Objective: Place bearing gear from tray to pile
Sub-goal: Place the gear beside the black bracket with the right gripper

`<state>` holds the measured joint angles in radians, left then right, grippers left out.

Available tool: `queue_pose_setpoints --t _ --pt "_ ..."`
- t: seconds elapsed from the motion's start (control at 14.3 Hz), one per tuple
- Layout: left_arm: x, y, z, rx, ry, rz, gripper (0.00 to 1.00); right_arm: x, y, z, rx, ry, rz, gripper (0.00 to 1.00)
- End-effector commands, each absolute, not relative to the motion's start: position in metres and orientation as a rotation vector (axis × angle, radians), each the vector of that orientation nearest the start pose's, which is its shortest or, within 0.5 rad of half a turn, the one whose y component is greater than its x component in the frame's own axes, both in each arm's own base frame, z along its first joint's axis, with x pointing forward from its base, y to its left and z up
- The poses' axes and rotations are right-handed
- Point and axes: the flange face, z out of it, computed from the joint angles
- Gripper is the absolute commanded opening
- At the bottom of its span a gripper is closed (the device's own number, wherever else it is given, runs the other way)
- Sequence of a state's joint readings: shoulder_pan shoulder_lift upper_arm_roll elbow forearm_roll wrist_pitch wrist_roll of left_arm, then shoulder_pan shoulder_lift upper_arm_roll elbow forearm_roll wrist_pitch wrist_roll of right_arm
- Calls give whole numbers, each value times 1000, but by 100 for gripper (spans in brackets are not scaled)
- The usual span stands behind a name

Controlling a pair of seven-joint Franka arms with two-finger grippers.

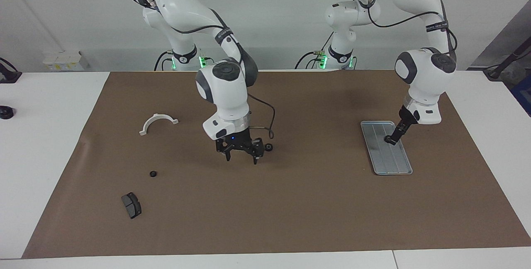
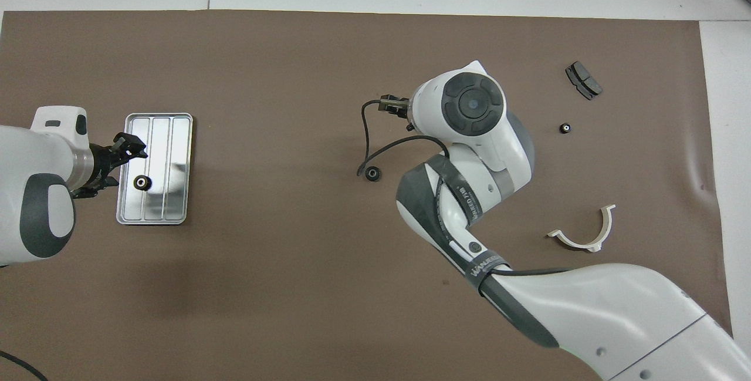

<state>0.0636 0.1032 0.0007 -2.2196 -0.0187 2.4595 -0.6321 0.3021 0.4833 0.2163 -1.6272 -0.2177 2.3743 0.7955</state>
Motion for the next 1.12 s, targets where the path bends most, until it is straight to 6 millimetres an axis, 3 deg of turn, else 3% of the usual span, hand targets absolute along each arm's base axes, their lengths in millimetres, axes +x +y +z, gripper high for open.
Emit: queue_pose_setpoints --t 0.0,0.21,0.35,0.63,0.7,0.77,0.84,0.91,1.05 --pt "539 36 323 -2976 -1116 -228 74 593 366 343 -3007 154 -383 100" --pt "535 36 305 -2976 -1113 -221 74 570 376 310 -3101 -19 -390 100" --pt "535 36 302 -2977 -1111 -224 74 564 377 302 -3120 -70 -394 100" --pt "537 36 293 -2980 -1104 -233 64 557 387 289 -3130 -101 -376 99" --pt "536 36 289 -2980 -1102 -224 56 555 389 286 -3132 -106 -370 93" --pt "536 36 289 -2981 -1099 -224 32 551 394 283 -3133 -121 -363 93" --pt "536 36 289 -2983 -1088 -222 0 551 395 283 -3133 -124 -363 92" --pt "537 36 290 -2985 -1083 -222 0 549 396 282 -3134 -129 -360 90" --pt "539 36 293 -2986 -1081 -222 0 545 399 281 -3137 -142 -355 75"
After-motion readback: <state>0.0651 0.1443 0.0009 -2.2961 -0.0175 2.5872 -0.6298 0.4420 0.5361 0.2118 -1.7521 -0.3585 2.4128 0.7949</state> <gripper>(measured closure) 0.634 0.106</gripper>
